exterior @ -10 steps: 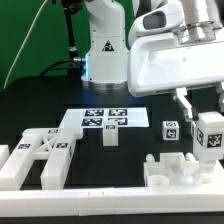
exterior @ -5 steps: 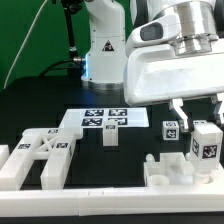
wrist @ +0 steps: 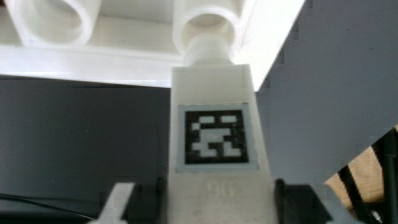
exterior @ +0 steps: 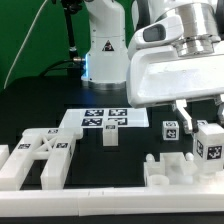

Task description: Assemble chair

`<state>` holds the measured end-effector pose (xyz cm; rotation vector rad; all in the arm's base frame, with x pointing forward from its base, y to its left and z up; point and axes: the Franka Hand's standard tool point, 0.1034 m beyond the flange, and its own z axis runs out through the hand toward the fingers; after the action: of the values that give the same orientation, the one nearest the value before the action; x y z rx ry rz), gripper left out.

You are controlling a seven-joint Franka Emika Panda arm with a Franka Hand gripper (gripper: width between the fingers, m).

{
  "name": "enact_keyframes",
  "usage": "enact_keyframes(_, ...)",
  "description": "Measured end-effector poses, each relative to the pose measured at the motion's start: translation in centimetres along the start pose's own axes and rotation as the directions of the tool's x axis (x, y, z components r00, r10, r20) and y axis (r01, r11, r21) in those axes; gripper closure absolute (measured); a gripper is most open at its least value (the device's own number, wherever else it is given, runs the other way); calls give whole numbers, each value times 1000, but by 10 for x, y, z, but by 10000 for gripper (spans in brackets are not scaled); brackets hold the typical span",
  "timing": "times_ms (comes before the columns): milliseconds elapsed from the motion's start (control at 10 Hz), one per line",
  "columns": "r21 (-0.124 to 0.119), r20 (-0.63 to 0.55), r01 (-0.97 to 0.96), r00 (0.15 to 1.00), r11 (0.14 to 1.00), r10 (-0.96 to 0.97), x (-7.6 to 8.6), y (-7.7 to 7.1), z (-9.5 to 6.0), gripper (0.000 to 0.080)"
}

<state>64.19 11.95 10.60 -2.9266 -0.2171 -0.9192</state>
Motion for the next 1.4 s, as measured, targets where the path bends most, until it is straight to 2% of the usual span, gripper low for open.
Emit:
enact_keyframes(600, 1, 24, 14, 1000, 1000, -14, -4, 0, -5, 517)
enact_keyframes(1000, 1, 45, 20, 999, 1000, -20, -17, 1, 7, 517)
enact_keyframes(1400, -1, 24, 32, 999, 999, -32, -18, 1, 10, 515)
